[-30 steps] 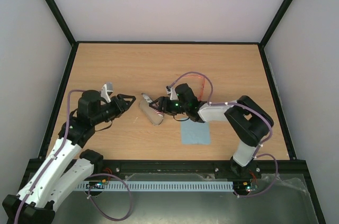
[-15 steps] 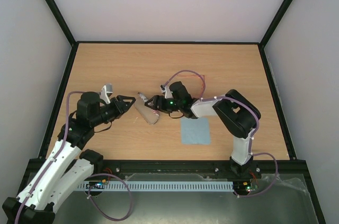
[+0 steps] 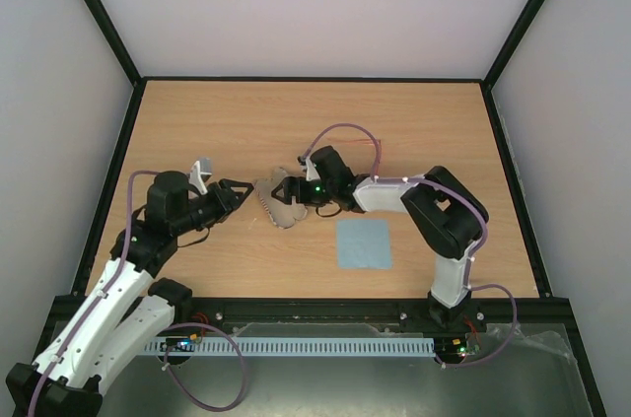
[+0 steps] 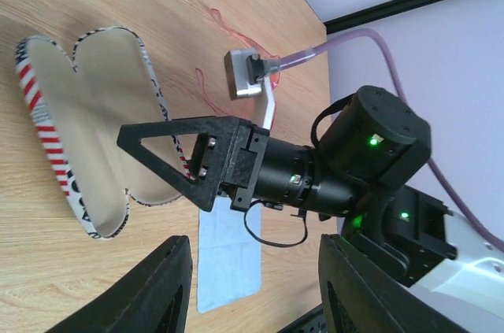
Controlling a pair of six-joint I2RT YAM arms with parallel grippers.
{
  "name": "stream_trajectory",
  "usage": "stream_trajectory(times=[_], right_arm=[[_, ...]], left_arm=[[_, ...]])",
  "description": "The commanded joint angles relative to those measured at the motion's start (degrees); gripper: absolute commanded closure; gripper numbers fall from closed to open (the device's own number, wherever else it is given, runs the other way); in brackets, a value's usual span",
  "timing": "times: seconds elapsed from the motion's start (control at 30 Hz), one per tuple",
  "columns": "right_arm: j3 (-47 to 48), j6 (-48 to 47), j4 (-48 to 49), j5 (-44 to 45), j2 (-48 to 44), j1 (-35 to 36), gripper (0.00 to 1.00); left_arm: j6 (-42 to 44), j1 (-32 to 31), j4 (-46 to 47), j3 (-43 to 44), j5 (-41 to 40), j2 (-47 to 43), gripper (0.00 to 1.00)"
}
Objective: Organize the sunglasses
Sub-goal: Place the sunglasses case at the center of the board, then adjust the sunglasses case at the center of the board.
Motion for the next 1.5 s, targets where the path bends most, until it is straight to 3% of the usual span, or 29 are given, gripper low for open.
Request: stream_trajectory(times=[0.0,0.2,0.33,0.47,0.6,0.73,0.8,1.07,1.2,1.47], right_arm=[[3.6,-7.0,-9.8,6.3,-4.4,-0.1,0.11],[5.2,-10.3,-16.5,10.7,-8.9,-0.1,0.11],[5.3,-11.1,-23.3,15.0,-13.6,0.0,0.11],[2.4,-10.1,-28.4,19.4,-20.8,0.7,0.14],[-4.4,-7.2,-29.3,21.8,-29.7,3.7,0.16],[-12.9,-1.7,-25.2,22.1,-35.3,6.0,0.31],[-15.8,0.6,-23.0,22.0,-36.5,7.3,0.37],[-17.4,4.0,-18.4,24.6,-30.4,13.0,0.48],[-15.0,5.1,-20.1,29.3,-25.4,13.9,0.61],[-9.6,4.5,-22.1,32.4,-16.5,15.3,0.65]], left_arm=[[1.0,0.4,-0.7,2.7,0.8,0.8,0.53],[2.8,0.4,-0.9,2.8,0.5,1.2,0.53],[4.9,0.4,-2.1,3.2,1.6,2.6,0.47],[6.5,0.4,-4.5,4.2,1.0,2.5,0.3],[6.6,0.5,-5.9,4.5,-0.1,1.7,0.19],[6.3,0.6,-6.1,4.7,-1.0,2.0,0.01],[6.5,0.7,-6.3,4.9,-1.7,2.4,0.01],[6.0,1.5,-5.8,2.6,-2.7,1.4,0.01],[5.5,1.5,-6.4,2.2,-2.7,0.6,0.01],[4.1,1.7,-6.9,0.1,-2.9,-2.9,0.01]])
